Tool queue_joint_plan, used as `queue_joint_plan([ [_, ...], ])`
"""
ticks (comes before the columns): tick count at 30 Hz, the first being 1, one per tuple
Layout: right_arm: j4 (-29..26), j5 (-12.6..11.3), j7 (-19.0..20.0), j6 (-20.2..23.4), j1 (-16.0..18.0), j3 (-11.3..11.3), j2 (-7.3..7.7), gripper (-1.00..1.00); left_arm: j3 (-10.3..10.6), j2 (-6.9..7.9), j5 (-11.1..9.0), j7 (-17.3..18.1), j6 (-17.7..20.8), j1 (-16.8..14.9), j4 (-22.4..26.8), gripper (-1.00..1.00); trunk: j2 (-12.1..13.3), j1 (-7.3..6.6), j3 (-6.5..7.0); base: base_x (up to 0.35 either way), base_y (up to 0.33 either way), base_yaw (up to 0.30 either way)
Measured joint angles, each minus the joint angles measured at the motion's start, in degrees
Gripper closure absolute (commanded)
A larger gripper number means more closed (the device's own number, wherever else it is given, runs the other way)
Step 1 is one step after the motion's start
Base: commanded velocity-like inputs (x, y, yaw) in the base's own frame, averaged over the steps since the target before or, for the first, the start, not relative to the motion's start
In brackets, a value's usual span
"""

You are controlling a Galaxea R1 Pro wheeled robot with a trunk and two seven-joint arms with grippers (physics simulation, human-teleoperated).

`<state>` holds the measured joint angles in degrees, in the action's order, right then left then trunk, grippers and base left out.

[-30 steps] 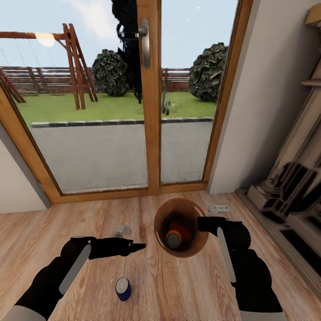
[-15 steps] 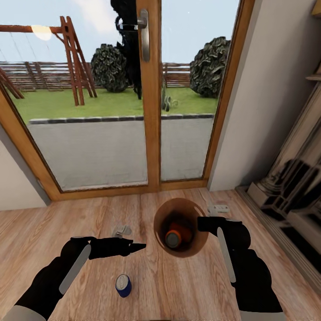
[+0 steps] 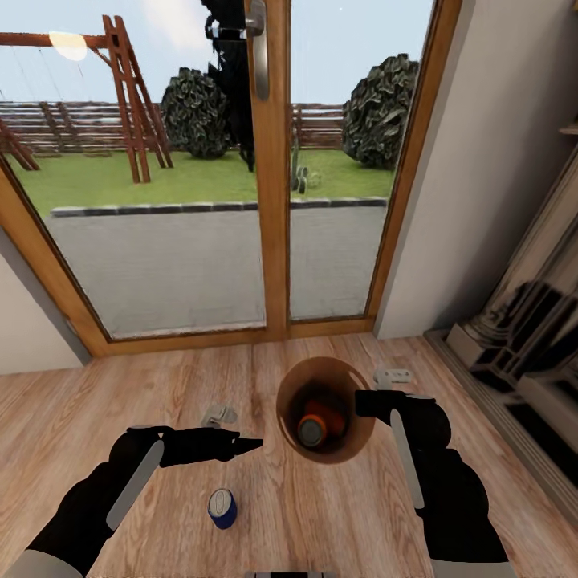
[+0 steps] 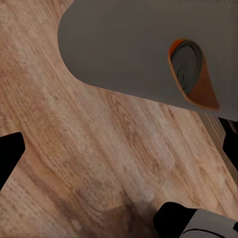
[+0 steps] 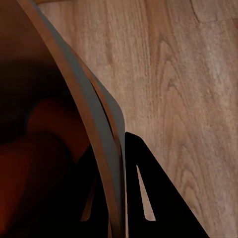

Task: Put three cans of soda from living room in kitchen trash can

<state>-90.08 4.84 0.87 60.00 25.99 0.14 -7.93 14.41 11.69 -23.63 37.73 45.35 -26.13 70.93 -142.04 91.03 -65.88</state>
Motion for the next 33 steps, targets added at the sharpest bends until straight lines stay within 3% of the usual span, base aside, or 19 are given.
queue_joint_plan([
  [33, 0.0, -0.29, 0.1, 0.0, 0.0, 0.21, 0.11, 1.0, -0.11, -0.05, 0.24, -0.19, 0.01, 0.01, -0.03, -1.0, 0.0, 0.0, -3.06, 0.0, 0.0, 0.0],
])
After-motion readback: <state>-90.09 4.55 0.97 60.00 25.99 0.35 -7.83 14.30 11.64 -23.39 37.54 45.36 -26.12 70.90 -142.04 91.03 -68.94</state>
